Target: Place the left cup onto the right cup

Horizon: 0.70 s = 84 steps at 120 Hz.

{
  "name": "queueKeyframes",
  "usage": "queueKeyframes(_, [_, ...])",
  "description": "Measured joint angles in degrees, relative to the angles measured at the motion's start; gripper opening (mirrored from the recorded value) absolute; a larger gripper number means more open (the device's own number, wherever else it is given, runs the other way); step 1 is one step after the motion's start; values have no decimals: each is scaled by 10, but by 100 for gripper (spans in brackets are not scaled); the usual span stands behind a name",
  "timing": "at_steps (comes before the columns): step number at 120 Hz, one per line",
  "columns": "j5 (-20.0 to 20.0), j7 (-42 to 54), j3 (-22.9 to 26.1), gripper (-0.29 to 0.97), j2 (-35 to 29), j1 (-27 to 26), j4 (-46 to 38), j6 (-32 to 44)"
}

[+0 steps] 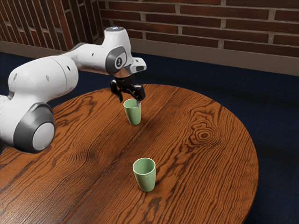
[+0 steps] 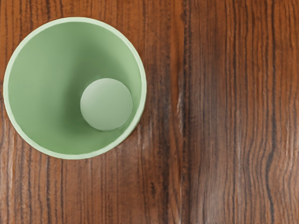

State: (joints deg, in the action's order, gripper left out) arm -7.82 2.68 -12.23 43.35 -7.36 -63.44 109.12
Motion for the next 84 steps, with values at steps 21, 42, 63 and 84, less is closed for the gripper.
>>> queueKeyframes(21, [0, -9, 0, 66, 21, 7, 29, -9])
queueKeyframes(42, [0, -15, 0, 66, 34, 8, 42, -15])
queueKeyframes(63, [0, -20, 6, 66, 48, 8, 56, -18])
queueKeyframes(84, [1, -25, 6, 66, 65, 11, 81, -24])
